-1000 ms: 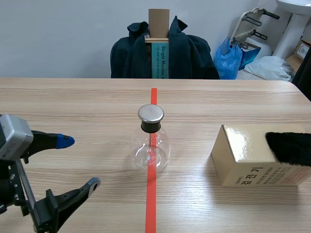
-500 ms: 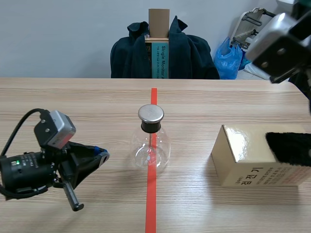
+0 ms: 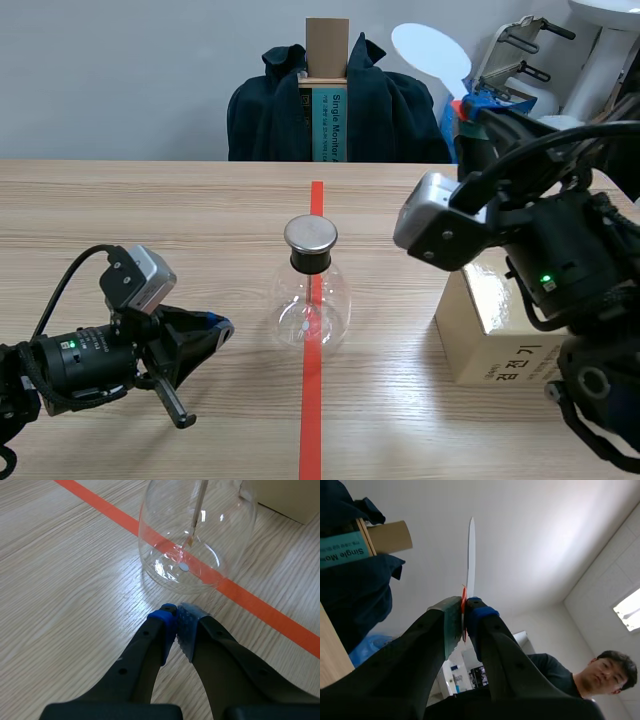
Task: Do the electroscope experiment.
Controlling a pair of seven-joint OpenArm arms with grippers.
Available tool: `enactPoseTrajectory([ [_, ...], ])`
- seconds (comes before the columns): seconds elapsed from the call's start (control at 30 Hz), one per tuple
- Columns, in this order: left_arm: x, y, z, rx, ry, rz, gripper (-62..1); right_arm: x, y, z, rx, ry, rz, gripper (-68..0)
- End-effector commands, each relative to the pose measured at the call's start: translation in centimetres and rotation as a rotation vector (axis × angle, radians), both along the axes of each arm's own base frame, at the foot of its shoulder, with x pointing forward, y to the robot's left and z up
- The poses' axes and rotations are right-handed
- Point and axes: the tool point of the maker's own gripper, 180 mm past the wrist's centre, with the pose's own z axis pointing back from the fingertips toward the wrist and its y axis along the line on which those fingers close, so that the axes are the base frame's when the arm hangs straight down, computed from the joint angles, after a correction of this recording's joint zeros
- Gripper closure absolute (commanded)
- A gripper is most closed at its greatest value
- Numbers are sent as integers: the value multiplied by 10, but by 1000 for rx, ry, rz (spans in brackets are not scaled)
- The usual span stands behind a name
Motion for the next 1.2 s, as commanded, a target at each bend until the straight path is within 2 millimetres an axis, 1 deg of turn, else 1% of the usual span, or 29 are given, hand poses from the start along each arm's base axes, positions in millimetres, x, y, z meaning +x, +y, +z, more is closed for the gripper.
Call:
enactPoseTrajectory([
  [0.0,8,-5,14,-38,-41,2,-19,1,0,7,-6,-31,8,-7],
  [0.23,9,-6,16,-41,-45,0,-19,-6,12,-26,-71,32,77,-7],
  [0.47,9,-5,15,-41,-45,0,-19,-14,13,-63,-133,109,136,-6],
  [0.6,9,-5,15,-41,-44,0,-19,-17,13,-78,-152,152,156,-7],
  [0.73,9,-5,15,-41,-44,0,-19,-19,15,-83,-160,163,174,-7],
  [0.9,9,-6,15,-42,-44,0,-19,-21,17,-83,-163,165,188,-7],
  [1.0,9,-6,15,-42,-43,0,-19,-23,20,-87,-169,186,210,-7],
  [1.17,9,-6,15,-42,-43,0,-19,-29,28,-87,-177,175,266,-7],
])
